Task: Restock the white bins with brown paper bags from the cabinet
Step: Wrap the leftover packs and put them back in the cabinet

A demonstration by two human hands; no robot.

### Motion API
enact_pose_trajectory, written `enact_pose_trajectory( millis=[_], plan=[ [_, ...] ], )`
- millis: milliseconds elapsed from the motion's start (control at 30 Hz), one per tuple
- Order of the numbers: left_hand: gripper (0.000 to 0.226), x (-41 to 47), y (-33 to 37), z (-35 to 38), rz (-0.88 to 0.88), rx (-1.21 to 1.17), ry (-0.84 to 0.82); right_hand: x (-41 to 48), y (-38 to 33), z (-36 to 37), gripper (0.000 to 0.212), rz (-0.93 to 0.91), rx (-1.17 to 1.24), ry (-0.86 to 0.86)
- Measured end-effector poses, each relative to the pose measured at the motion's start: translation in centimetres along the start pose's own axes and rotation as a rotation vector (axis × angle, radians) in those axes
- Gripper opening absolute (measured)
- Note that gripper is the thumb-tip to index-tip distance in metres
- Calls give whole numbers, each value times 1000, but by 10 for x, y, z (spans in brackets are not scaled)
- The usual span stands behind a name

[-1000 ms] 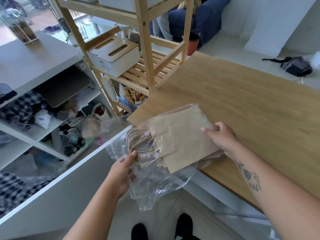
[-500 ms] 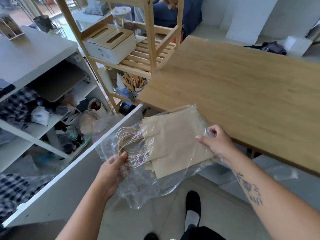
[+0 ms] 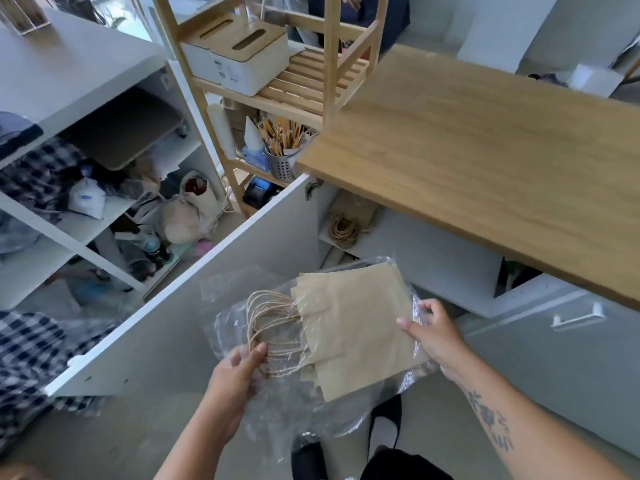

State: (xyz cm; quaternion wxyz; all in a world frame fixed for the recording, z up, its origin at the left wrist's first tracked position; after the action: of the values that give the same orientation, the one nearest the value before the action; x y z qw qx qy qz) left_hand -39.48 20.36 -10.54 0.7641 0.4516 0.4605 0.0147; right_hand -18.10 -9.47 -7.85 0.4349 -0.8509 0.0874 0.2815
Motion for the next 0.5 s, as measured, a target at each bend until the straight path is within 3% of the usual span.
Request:
enact_pose_trajectory(
  millis=[133, 267, 500],
  plan=[
    [32, 8, -20, 33, -16, -36, 29, 43, 6, -12, 41, 35, -125, -51],
    [17, 35, -55, 75, -53, -94, 79, 107, 14, -27, 56, 66, -246, -96],
    [15, 124, -121, 162, -105, -256, 121, 252, 21, -35, 55, -16, -419, -56]
  ],
)
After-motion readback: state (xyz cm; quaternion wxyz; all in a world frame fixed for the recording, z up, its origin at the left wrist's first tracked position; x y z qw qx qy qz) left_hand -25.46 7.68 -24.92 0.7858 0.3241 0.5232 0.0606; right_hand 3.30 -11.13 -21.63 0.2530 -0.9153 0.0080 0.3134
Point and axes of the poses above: each hand's wrist, its own x-axis towards the middle knuckle, its own z-axis out of the palm, y = z × x, the point moved 7 cm from there along x, towards the middle knuckle, and after that the axes turned 8 degrees about -x, right-handed, at the moved point
